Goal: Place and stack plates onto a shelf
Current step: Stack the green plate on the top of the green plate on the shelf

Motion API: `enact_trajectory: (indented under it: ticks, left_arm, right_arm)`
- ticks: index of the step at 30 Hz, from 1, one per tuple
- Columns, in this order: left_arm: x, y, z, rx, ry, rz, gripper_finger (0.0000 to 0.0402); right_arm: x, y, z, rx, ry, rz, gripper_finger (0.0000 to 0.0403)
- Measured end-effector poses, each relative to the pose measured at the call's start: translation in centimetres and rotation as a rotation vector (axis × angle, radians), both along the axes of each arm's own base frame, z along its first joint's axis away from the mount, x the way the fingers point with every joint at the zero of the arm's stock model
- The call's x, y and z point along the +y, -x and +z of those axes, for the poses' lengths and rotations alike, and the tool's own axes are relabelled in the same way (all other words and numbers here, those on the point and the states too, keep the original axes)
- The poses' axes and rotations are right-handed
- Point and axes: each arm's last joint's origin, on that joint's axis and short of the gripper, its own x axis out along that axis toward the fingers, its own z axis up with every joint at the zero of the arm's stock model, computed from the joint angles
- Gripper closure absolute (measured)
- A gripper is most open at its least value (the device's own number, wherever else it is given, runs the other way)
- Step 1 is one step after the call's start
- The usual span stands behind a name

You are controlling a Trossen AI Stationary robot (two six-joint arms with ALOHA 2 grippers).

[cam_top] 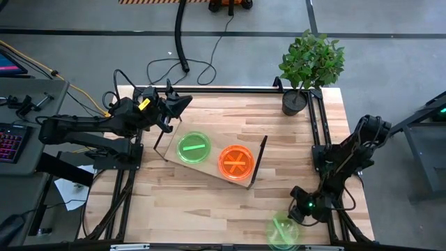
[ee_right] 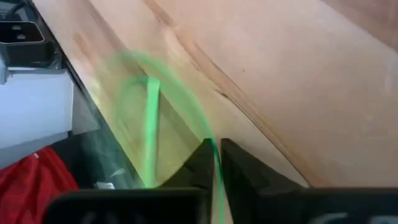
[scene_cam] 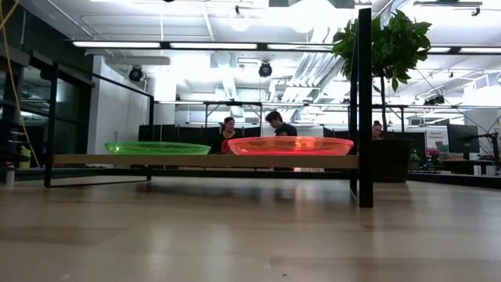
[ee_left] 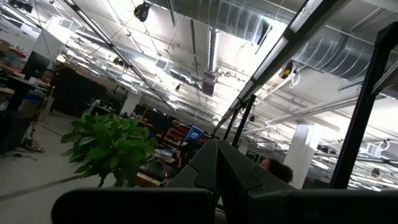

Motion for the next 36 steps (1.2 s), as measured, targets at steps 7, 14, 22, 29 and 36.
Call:
enact_trajectory:
  ticks: [7,14,22,29,36]
  left_arm:
    - [0.1,0.0,-0.1,0.006,0.000,0.003,0.0401]
    - [0.2,0.0,0.0,0.003,0.001,0.011,0.0401]
    - [0.2,0.0,0.0,-0.002,0.000,0.011,0.0401]
    - [0.7,0.4,0.3,-0.023,-0.002,0.039,0.0401]
    - [1.4,0.5,0.3,-0.029,0.025,0.072,0.0401]
  right_arm:
    - [-0.1,0.0,1.0,-0.043,-0.057,-0.007,0.0400]
    - [-0.9,0.1,3.4,-0.231,-0.138,-0.004,0.0403]
    - [-1.3,0.1,6.8,-0.486,-0.273,0.077,0.0403]
    - [-2.7,-2.8,11.8,-0.740,-0.256,0.040,0.0403]
    - [-6.0,-7.8,18.1,-0.915,-0.096,-0.076,0.0403]
